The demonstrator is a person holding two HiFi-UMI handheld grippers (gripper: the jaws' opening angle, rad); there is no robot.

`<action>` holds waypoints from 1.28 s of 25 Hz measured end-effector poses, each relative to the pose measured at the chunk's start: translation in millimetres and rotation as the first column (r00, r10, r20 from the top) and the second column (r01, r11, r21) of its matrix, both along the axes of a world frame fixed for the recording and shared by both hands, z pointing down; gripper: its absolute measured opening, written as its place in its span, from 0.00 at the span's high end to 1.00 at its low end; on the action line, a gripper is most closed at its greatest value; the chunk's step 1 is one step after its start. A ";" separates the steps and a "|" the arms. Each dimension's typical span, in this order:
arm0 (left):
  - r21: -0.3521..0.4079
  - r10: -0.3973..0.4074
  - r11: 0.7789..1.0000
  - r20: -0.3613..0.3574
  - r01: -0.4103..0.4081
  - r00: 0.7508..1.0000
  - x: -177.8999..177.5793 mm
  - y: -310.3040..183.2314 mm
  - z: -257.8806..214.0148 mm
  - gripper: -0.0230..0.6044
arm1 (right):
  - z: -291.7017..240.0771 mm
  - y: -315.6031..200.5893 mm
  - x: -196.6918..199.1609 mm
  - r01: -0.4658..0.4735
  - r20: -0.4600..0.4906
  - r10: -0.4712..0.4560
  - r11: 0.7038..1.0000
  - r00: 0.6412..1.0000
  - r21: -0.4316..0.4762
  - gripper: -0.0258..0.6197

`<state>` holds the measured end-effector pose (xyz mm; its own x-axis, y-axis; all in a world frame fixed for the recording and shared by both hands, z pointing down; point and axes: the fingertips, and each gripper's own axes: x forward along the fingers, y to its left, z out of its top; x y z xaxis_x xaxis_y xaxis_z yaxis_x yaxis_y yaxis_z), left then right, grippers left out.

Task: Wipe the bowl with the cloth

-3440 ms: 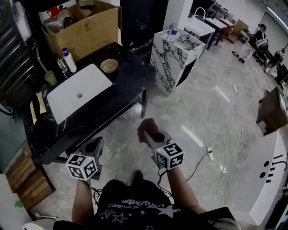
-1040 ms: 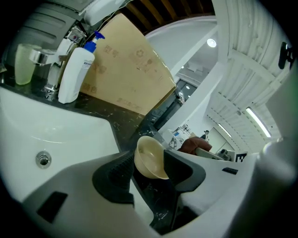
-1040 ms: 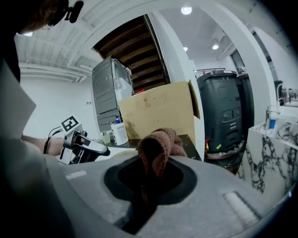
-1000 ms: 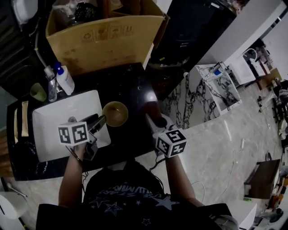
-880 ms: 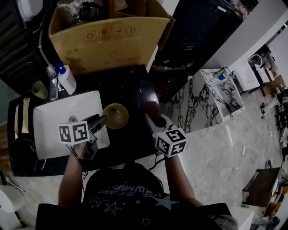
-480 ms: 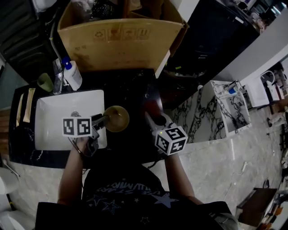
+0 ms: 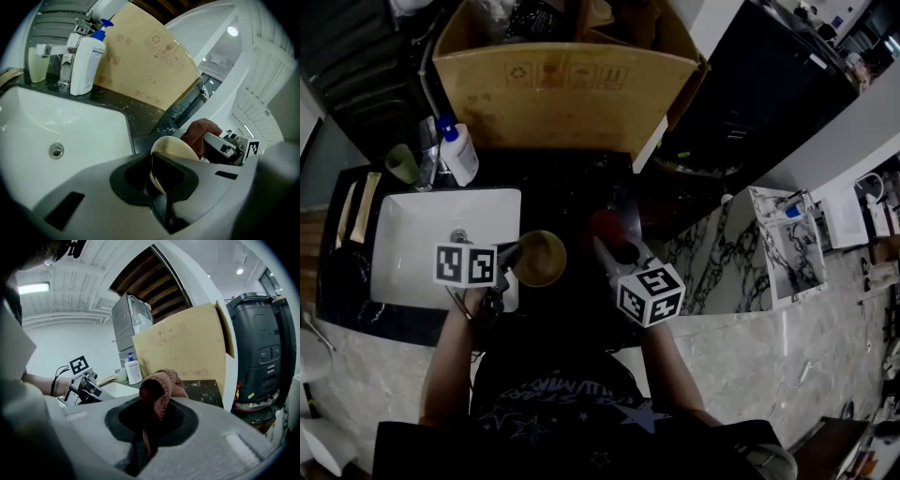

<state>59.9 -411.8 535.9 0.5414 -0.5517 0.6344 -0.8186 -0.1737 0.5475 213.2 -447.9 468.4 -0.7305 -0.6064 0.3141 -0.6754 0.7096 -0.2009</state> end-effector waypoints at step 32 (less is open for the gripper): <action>0.262 0.031 0.960 0.239 -0.095 0.971 -32.0 43.3 -55.9 0.93 | 17.1 70.6 -152.6 0.309 -0.740 -0.105 0.940 0.665 0.145 0.88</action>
<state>27.9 -368.5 480.0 0.4374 -0.6890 0.5778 -0.8992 -0.3437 0.2708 60.6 -377.3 485.5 -0.4595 -0.5954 0.6590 -0.3662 0.8030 0.4702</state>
